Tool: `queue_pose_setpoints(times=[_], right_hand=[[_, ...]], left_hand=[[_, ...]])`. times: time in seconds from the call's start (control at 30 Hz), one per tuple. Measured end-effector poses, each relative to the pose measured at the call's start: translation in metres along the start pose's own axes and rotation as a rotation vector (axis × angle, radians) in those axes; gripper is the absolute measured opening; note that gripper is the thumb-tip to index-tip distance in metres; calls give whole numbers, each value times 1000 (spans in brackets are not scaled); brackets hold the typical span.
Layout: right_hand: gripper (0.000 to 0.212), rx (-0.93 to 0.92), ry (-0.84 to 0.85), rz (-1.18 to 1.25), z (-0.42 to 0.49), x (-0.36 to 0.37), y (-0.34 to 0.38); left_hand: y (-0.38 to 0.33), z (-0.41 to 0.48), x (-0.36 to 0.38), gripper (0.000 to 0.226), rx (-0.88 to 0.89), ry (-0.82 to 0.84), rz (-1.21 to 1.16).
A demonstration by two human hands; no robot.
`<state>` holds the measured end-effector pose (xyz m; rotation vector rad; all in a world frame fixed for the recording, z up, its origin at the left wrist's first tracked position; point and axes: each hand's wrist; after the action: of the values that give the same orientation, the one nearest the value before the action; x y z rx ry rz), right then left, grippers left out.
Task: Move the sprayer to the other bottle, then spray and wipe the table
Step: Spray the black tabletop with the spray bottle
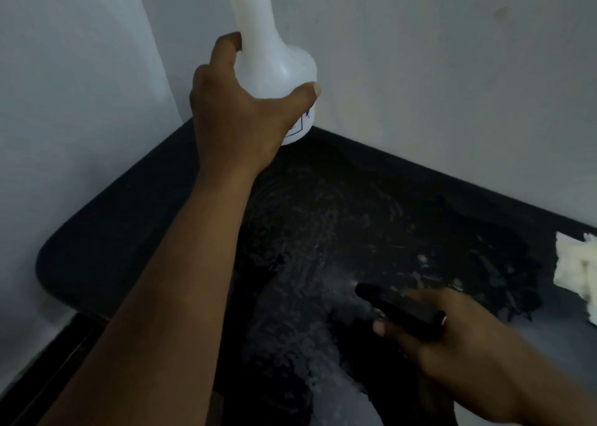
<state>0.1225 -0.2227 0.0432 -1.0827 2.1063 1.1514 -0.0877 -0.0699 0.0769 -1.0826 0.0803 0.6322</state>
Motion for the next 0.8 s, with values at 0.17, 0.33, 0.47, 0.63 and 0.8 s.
queue_pose_setpoints(times=[0.17,0.33,0.47,0.63,0.8], right_hand=[[32,-20,-104,69,9,10,9],[39,-75,-189,302,18,4,19],[40,-46,-279,304,28,-9,19],[39,1,-269,248,27,-30,4],[43,21,-365,192,23,-44,-10]], left_hand=[[-3,2,0,85,34,-62,39],[-2,1,-1,86,52,-70,60],[-2,2,0,85,54,-60,55],[-1,1,0,84,54,-47,54],[-3,1,-1,82,47,-42,35]])
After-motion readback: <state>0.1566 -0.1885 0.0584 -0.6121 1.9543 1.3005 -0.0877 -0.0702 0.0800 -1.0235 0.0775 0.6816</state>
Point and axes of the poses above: each hand's wrist, its own z-axis towards the middle knuckle, its own x-axis out of the palm, y = z × x, and after that the axes turned 8 degrees about x, right-handed
